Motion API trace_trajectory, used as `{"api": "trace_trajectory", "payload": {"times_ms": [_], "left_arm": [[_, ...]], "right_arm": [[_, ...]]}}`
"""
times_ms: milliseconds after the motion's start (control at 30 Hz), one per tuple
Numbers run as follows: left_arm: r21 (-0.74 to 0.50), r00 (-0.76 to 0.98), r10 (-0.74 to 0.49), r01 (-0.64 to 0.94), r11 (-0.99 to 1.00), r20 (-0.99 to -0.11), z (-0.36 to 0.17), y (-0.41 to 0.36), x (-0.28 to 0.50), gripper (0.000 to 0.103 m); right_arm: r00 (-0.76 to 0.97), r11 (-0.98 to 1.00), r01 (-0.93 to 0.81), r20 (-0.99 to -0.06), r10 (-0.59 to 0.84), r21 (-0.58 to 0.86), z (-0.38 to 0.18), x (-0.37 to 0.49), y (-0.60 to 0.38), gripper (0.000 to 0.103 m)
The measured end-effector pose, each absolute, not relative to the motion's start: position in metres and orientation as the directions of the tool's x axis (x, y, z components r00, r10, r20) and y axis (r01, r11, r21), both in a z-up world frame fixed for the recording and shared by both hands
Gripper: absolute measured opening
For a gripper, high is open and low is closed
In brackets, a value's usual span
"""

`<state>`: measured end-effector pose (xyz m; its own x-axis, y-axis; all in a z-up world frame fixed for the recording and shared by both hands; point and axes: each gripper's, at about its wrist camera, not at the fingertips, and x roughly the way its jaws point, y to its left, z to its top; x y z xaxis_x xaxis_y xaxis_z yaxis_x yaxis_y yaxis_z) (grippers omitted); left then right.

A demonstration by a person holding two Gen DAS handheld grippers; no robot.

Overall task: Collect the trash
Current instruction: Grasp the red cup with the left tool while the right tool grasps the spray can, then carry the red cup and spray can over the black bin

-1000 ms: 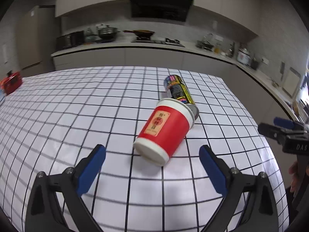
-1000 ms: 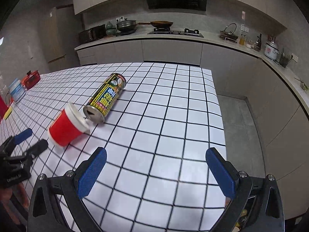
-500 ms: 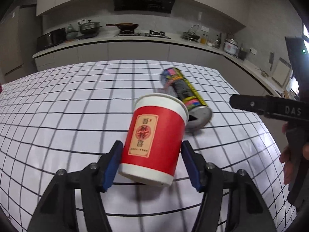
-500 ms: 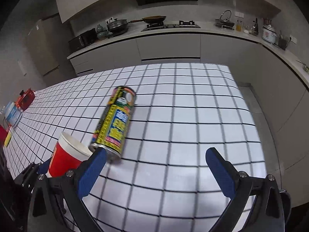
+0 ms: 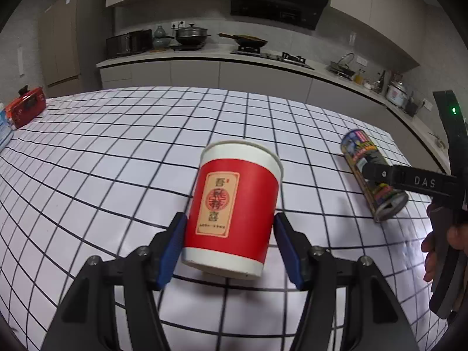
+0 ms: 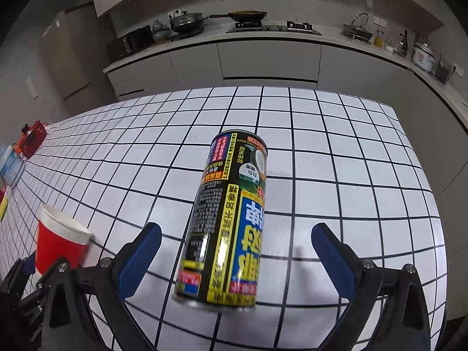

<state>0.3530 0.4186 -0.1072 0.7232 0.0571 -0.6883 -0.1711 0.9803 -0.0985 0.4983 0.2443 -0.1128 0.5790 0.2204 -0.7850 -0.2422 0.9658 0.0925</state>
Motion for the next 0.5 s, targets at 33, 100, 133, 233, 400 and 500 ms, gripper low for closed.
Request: {"api": "trace_trajectory", "payload": {"times_ms": [33,100,133,233,400,500], "left_arm": [[-0.092,0.721,0.072,-0.187,0.978,-0.689,-0.108,0.421,0.355,0.062],[-0.097,0.718,0.084,-0.207,0.973,-0.691,-0.109,0.43,0.358,0.062],[-0.099,0.717,0.086,-0.212,0.972,-0.692,-0.11,0.431,0.358,0.062],[-0.088,0.711,0.09,-0.21,0.974,-0.697,-0.109,0.427,0.362,0.062],[-0.089,0.708,0.078,-0.196,0.977,-0.702,-0.107,0.423,0.366,0.06],[-0.086,0.721,0.074,-0.183,0.979,-0.689,-0.103,0.414,0.362,0.059]], "right_arm": [[0.582,0.968,-0.236,-0.785,0.213,0.088,-0.113,0.5,0.245,0.103],[0.583,0.971,-0.226,-0.788,0.195,0.072,-0.114,0.503,0.248,0.101],[0.582,0.972,-0.222,-0.79,0.191,0.072,-0.114,0.505,0.248,0.096],[0.568,0.975,-0.21,-0.803,0.178,0.067,-0.117,0.509,0.249,0.077],[0.512,0.967,-0.233,-0.832,0.214,0.105,-0.122,0.518,0.247,0.054],[0.521,0.96,-0.261,-0.822,0.231,0.105,-0.117,0.508,0.24,0.054]]}}
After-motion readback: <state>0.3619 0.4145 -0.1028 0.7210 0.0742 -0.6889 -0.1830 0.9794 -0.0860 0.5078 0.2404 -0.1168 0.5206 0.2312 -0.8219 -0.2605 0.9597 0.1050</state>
